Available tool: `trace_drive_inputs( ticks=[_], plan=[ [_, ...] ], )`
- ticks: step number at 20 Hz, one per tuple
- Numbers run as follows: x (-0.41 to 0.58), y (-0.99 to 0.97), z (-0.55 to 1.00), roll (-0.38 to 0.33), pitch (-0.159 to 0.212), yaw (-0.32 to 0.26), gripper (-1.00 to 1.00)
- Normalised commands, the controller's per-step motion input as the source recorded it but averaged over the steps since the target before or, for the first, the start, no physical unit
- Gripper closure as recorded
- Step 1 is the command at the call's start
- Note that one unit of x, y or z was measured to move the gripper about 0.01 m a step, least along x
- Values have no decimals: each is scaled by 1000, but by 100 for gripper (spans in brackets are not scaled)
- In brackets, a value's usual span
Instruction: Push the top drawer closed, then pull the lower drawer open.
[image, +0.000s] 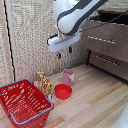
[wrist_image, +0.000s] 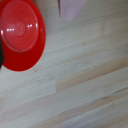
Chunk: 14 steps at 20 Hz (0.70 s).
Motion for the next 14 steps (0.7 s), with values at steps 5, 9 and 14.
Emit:
trace_drive_inputs(
  ticks=[5, 9, 14],
  plan=[
    [97, 28, 198, -350, 0, 119, -100],
    [91, 19, 181, -354, 0, 119, -100],
    [49, 39, 150, -366, 18, 112, -100]
  ],
)
